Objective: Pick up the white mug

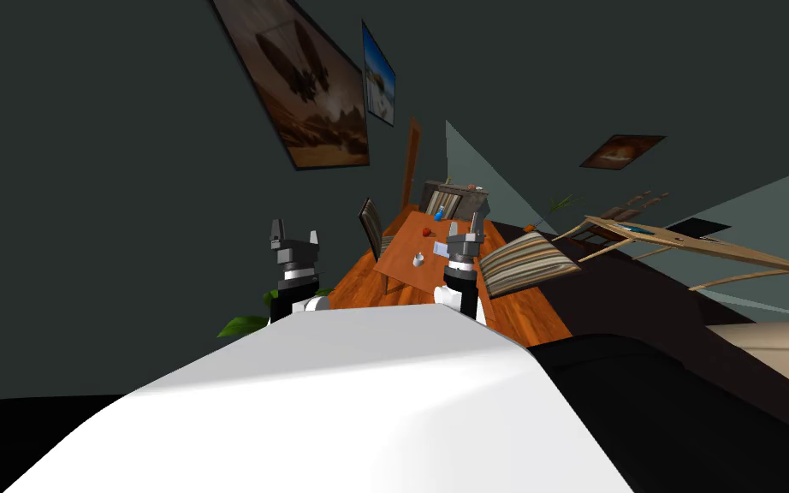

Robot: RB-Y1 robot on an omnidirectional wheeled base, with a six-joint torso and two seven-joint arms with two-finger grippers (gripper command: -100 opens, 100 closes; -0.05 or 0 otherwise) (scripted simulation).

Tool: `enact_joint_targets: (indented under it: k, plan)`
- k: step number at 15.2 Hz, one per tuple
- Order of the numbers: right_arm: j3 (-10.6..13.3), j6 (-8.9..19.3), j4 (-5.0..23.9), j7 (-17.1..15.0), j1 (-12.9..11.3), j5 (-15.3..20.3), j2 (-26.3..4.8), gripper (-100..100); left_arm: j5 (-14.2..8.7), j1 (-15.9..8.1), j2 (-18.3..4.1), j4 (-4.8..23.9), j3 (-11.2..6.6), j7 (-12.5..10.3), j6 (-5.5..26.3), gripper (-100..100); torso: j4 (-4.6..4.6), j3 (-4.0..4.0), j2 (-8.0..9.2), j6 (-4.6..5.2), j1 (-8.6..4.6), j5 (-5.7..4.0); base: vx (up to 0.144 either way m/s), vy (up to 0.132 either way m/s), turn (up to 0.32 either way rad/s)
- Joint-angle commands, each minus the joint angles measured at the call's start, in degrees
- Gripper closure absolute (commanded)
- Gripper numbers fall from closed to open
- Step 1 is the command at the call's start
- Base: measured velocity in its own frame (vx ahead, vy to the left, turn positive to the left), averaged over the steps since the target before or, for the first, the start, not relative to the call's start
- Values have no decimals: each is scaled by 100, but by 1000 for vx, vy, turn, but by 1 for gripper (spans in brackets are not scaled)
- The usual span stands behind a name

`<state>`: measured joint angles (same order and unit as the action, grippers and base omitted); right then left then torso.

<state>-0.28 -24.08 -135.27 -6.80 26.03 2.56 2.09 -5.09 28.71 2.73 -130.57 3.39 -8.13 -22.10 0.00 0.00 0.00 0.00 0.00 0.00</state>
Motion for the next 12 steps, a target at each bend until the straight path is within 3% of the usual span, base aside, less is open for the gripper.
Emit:
enact_joint_targets:
  k: [1,6,12]
  plan:
    - [40,-1,88,23,9,36,-279,-100,0,0,0,0,0,0,0,0,0,0,0,0,0,0,-4,14,34]
    - [135,-2,296,77,28,121,-730,-100,0,0,0,0,1,0,0,0,0,0,0,-1,13,3,-1,33,40]
    - [366,-9,804,211,71,323,-1506,-100,0,0,1,0,1,0,0,0,-1,-2,-2,-2,23,4,4,55,67]
